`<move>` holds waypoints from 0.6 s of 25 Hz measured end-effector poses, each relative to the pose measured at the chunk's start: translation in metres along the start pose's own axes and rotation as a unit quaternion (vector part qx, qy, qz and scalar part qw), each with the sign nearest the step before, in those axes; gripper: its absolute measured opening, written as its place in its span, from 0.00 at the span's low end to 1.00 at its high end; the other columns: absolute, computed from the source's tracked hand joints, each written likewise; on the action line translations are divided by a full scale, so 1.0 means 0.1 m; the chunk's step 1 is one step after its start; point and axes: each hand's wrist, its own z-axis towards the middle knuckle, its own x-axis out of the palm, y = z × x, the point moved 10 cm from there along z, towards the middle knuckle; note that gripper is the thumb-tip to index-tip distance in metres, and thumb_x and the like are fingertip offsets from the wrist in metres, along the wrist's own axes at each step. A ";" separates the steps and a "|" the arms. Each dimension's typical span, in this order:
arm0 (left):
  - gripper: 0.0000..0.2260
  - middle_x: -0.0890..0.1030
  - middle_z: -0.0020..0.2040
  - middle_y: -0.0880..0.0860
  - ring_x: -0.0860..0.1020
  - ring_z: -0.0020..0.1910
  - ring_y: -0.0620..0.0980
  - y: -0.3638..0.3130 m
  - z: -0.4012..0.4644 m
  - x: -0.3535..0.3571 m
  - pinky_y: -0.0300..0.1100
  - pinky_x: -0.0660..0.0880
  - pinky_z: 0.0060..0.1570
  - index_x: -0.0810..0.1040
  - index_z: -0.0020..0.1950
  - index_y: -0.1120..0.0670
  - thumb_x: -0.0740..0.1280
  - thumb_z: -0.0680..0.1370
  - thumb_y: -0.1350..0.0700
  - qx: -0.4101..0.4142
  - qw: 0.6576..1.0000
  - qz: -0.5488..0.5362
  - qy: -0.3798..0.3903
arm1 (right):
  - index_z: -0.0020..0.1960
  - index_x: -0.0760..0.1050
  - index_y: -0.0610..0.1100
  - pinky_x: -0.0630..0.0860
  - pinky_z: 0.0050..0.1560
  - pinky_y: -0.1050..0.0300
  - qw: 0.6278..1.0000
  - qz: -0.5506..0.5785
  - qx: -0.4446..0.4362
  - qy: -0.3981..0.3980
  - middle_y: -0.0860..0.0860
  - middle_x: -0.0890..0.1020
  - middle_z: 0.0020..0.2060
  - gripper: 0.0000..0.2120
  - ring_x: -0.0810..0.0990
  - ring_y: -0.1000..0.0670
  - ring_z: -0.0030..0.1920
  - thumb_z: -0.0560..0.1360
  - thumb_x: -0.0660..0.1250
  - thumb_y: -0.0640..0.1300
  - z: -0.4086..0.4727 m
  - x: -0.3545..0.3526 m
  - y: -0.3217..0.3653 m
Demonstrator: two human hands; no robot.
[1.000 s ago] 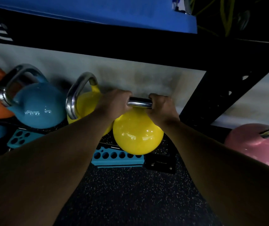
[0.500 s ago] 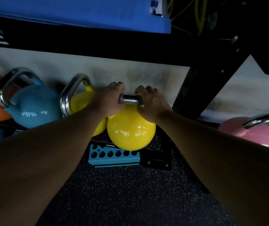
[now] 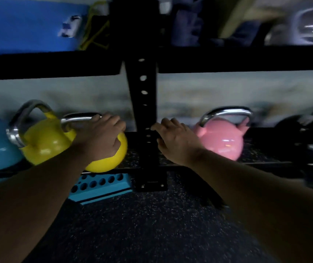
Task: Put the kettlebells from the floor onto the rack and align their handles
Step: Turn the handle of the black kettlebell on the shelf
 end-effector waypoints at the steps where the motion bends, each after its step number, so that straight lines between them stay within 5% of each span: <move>1: 0.14 0.78 0.47 0.53 0.76 0.51 0.58 -0.28 0.09 -0.05 0.52 0.71 0.48 0.77 0.51 0.51 0.64 0.67 0.51 0.008 1.000 0.006 0.006 | 0.66 0.71 0.45 0.73 0.53 0.45 1.000 -0.016 0.008 0.003 0.43 0.77 0.56 0.19 0.74 0.40 0.57 0.75 0.62 0.45 -0.20 -0.09 -0.23; 9: 0.18 0.79 0.57 0.51 0.75 0.60 0.55 -2.85 1.23 -0.68 0.50 0.70 0.59 0.76 0.57 0.49 0.68 0.68 0.51 0.071 0.996 -0.060 0.013 | 0.64 0.72 0.48 0.72 0.56 0.45 0.988 -0.072 0.138 0.016 0.45 0.77 0.57 0.16 0.74 0.41 0.58 0.77 0.60 0.49 -2.22 -0.93 -2.38; 15: 0.16 0.78 0.55 0.52 0.74 0.58 0.56 -4.29 2.06 -1.09 0.51 0.69 0.55 0.74 0.58 0.51 0.66 0.70 0.50 0.107 0.990 -0.089 -0.004 | 0.63 0.71 0.50 0.72 0.56 0.45 0.973 -0.107 0.206 0.017 0.46 0.77 0.57 0.15 0.74 0.41 0.59 0.78 0.58 0.52 -3.13 -1.39 -3.75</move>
